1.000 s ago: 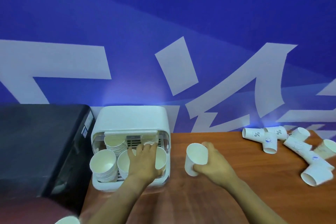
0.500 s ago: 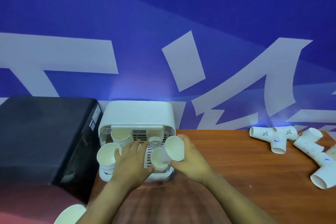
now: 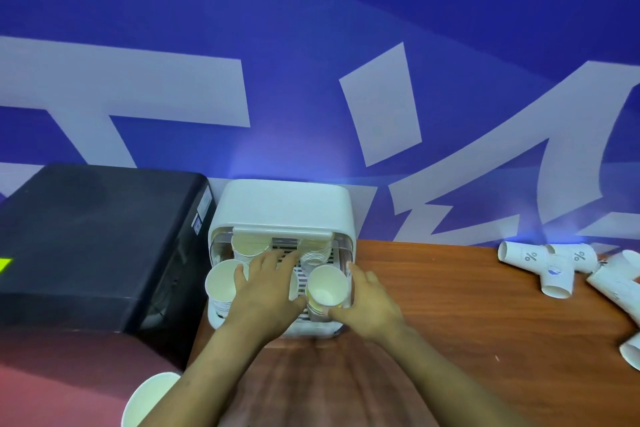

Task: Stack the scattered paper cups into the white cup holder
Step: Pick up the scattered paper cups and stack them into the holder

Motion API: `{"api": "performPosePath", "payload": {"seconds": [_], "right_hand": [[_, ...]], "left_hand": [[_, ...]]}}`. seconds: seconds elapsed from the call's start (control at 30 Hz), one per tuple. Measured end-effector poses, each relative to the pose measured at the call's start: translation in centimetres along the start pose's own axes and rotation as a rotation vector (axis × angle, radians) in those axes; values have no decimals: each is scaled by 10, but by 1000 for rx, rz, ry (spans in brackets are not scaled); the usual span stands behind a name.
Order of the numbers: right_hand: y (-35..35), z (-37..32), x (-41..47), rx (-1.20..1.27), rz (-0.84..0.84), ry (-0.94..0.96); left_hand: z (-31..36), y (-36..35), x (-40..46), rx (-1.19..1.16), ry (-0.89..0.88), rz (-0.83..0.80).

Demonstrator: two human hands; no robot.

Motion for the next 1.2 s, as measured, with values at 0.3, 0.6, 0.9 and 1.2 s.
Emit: {"api": "performPosePath", "payload": {"seconds": [0.3,0.6,0.9,1.2], "right_hand": [[51,4,-17,-25,69,61],[73,43,-68,9,91,18],[129,146,-95,59,71,91],[217,293,-121,87,89,32]], "left_hand": [[25,26,-9,-92,-141,134],[70,6,-45,-248,-209,65],[180,-32,-71,-167,-159,84],[342,-101,-87,-177,-194,-17]]}}
Point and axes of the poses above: each hand's wrist, its own x-axis towards the middle knuckle, its own y-axis out of the back of the hand, z = x × y, the point moved 9 cm from there along x, towards the middle knuckle, and after that the axes turned 7 degrees about z, right-handed, at the moved point
